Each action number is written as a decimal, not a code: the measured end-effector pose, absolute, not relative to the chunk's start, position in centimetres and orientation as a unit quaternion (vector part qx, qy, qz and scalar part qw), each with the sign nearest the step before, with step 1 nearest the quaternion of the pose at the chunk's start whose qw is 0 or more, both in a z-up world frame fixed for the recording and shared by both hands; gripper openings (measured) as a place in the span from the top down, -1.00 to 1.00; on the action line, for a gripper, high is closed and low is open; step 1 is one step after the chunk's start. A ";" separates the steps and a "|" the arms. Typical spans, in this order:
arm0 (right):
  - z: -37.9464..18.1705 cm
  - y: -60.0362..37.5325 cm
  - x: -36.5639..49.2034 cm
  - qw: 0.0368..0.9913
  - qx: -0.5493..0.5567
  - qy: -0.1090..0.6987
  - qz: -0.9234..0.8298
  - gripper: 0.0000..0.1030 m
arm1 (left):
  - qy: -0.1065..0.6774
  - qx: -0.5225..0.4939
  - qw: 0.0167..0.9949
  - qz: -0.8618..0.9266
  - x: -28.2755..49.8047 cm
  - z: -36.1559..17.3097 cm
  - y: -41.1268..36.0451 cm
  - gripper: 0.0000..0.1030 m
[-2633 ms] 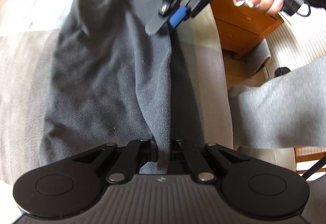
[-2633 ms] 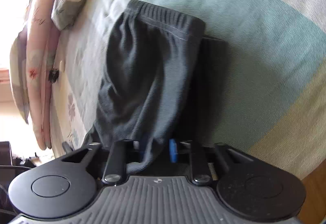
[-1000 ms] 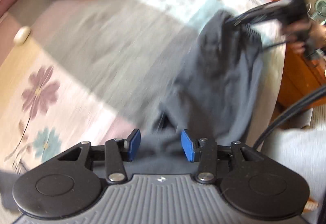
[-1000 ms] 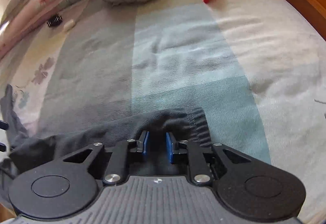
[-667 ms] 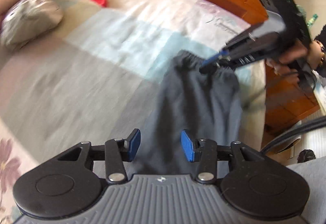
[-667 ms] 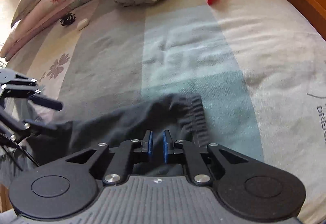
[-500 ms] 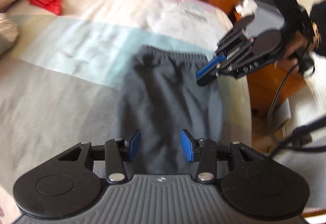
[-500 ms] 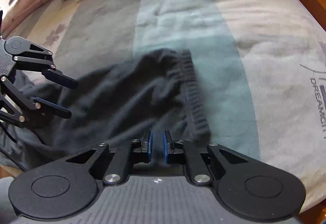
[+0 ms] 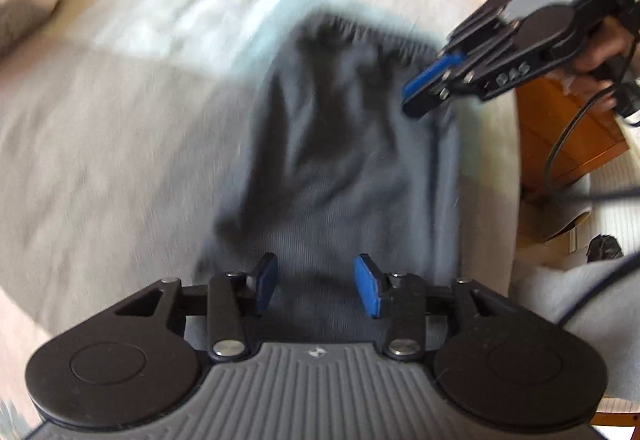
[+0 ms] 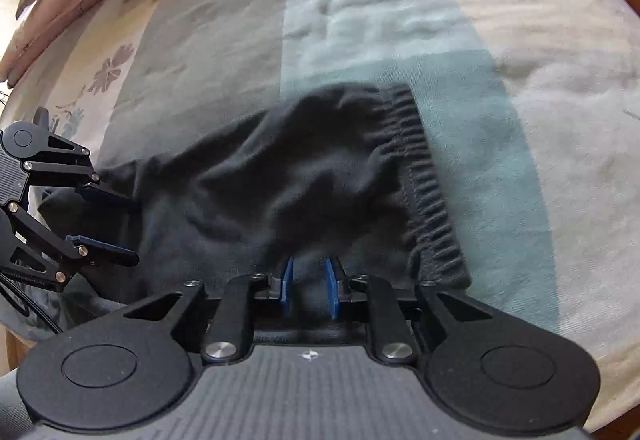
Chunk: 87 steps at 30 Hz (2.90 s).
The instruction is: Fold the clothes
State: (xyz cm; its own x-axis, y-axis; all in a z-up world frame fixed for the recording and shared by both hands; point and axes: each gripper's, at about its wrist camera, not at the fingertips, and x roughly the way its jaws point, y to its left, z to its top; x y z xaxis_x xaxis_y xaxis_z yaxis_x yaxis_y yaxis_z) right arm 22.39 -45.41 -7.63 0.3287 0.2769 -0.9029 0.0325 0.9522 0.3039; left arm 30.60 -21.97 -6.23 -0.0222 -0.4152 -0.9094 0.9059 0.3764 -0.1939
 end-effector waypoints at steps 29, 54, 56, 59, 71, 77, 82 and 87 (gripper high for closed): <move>-3.5 -19.8 28.9 0.711 0.064 0.561 0.420 0.01 | 0.608 -0.060 0.784 -0.105 32.1 -5.1 3.5 -0.28; -5.5 -19.1 27.7 0.736 0.008 0.532 0.419 -0.11 | 0.519 -0.312 0.781 -0.155 28.8 -8.9 6.2 -0.39; -6.2 -19.9 27.4 0.739 0.004 0.529 0.416 -0.11 | 0.509 -0.327 0.782 -0.152 28.0 -9.0 5.9 -0.38; -6.7 -20.3 27.2 0.751 -0.002 0.518 0.409 -0.11 | 0.490 -0.338 0.788 -0.158 27.6 -8.4 5.6 -0.38; -7.3 -16.8 25.1 0.789 -0.159 0.430 0.409 -0.11 | 0.480 -0.214 0.805 -0.276 30.3 -8.1 6.4 -0.38; -7.4 -16.6 23.0 0.801 -0.223 0.379 0.407 -0.01 | 0.473 -0.087 0.810 -0.337 29.0 -8.2 5.1 -0.38; -7.5 -16.7 19.0 0.838 -0.273 0.323 0.344 0.17 | 0.423 -0.007 0.853 -0.306 25.0 -6.9 5.2 -0.40; -7.8 -16.3 17.3 0.853 -0.288 0.323 0.292 0.51 | 0.372 0.106 0.880 -0.276 20.5 -5.9 3.0 -0.41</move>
State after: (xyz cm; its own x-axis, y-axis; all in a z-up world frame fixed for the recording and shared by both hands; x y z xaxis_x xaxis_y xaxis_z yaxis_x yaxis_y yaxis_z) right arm 17.34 -16.33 -7.80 0.6204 0.3130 -0.7191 -0.6847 0.6634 -0.3020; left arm 20.48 3.02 -5.92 0.5706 -0.4071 -0.7132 0.5642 0.8254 -0.0198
